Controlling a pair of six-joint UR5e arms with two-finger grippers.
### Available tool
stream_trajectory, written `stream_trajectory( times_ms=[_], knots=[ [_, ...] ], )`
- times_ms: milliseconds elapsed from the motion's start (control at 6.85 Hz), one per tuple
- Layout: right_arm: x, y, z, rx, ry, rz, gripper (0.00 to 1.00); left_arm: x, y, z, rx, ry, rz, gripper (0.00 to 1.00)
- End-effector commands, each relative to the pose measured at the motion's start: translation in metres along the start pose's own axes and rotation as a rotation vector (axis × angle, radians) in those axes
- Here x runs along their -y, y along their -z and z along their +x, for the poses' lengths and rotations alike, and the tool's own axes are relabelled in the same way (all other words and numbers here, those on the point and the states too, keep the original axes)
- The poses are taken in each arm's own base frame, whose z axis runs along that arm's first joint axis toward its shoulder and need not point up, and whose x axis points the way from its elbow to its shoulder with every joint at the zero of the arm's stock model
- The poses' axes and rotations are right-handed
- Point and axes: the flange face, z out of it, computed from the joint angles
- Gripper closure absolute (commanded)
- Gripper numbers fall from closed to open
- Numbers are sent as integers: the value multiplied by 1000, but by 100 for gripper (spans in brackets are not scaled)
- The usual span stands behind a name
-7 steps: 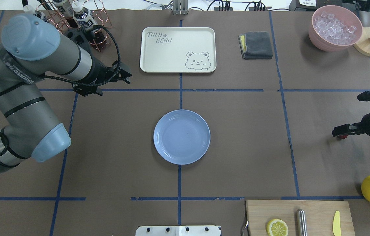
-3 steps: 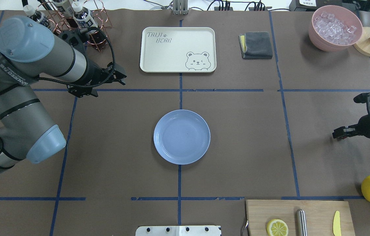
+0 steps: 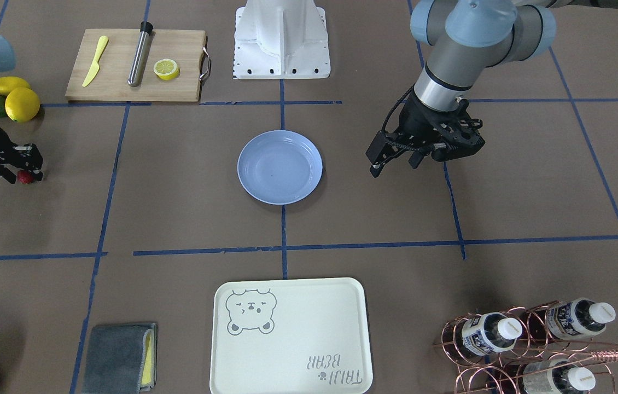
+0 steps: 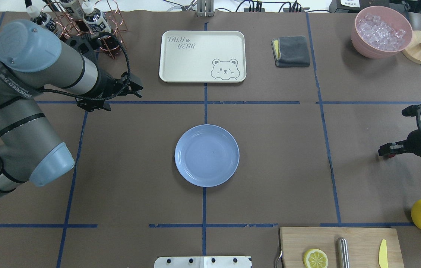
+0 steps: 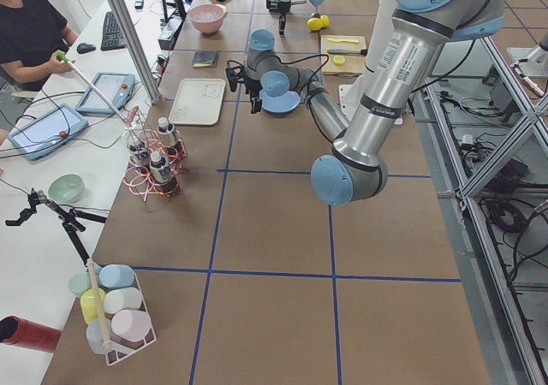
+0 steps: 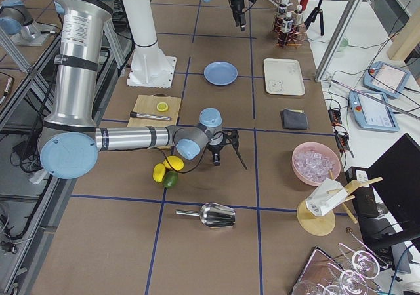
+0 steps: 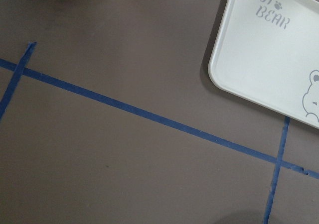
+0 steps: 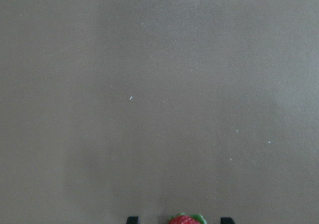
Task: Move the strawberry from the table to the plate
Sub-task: 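Withdraw the left arm while the right gripper lowers onto the red strawberry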
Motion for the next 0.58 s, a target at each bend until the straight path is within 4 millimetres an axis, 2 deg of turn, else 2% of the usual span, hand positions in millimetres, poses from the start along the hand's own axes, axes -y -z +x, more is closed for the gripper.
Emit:
stream_trajectory(
  times_ms=[0, 146, 292, 438],
  knots=[
    [0, 0, 0, -3, 1, 3, 38, 0, 0, 1, -1, -1, 0, 0],
    [0, 0, 0, -3, 1, 3, 38, -1, 0, 1, -1, -1, -1, 0],
    [1, 1, 0, -2, -1, 6, 56, -1, 0, 1, -1, -1, -1, 0],
    [0, 2, 2, -13, -1, 16, 100, -1, 0, 1, -1, -1, -1, 0]
  ],
)
